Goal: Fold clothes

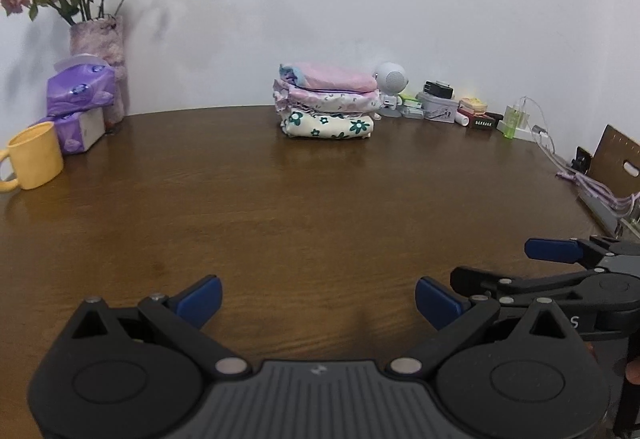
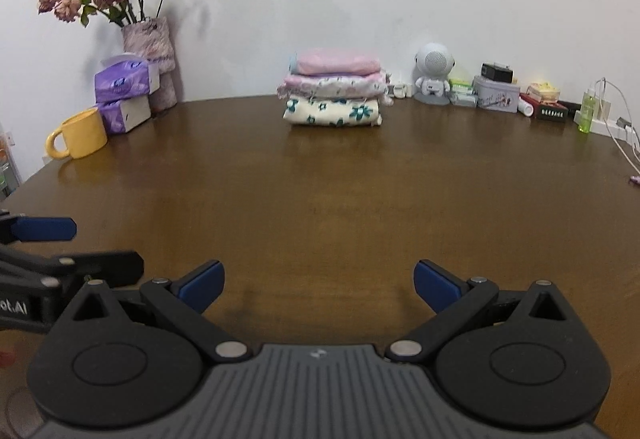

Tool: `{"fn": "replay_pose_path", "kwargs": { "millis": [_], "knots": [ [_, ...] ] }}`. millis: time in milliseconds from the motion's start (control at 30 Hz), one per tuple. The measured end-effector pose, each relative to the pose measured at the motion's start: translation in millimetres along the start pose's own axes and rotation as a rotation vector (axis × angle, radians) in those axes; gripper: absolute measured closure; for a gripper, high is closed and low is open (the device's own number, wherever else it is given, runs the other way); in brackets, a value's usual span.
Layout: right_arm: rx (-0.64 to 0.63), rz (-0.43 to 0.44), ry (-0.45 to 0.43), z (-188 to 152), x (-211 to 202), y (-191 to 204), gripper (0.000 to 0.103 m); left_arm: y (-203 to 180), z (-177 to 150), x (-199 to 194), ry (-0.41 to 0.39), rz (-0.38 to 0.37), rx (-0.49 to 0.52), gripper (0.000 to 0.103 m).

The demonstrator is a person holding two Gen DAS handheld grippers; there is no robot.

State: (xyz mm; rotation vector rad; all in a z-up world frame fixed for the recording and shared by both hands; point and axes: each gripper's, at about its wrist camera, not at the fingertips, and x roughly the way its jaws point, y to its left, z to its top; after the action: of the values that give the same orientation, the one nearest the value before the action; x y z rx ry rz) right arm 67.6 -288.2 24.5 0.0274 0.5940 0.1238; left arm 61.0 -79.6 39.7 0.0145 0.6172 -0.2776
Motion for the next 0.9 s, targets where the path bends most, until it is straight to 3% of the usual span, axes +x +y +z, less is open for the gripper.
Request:
{"fn": "replay_pose_path", "kwargs": {
  "millis": [500, 900],
  "knots": [
    [-0.031, 0.035, 0.003, -53.7, -34.3, 12.4, 0.0, -0.2, -55.9, -28.0, 0.01, -0.026, -0.08, 0.0],
    [-0.013, 0.039, 0.004, -70.3, -42.5, 7.7, 0.0, -7.0, -70.5, -29.0, 0.007, -0.012, -0.069, 0.0]
  ]
}}
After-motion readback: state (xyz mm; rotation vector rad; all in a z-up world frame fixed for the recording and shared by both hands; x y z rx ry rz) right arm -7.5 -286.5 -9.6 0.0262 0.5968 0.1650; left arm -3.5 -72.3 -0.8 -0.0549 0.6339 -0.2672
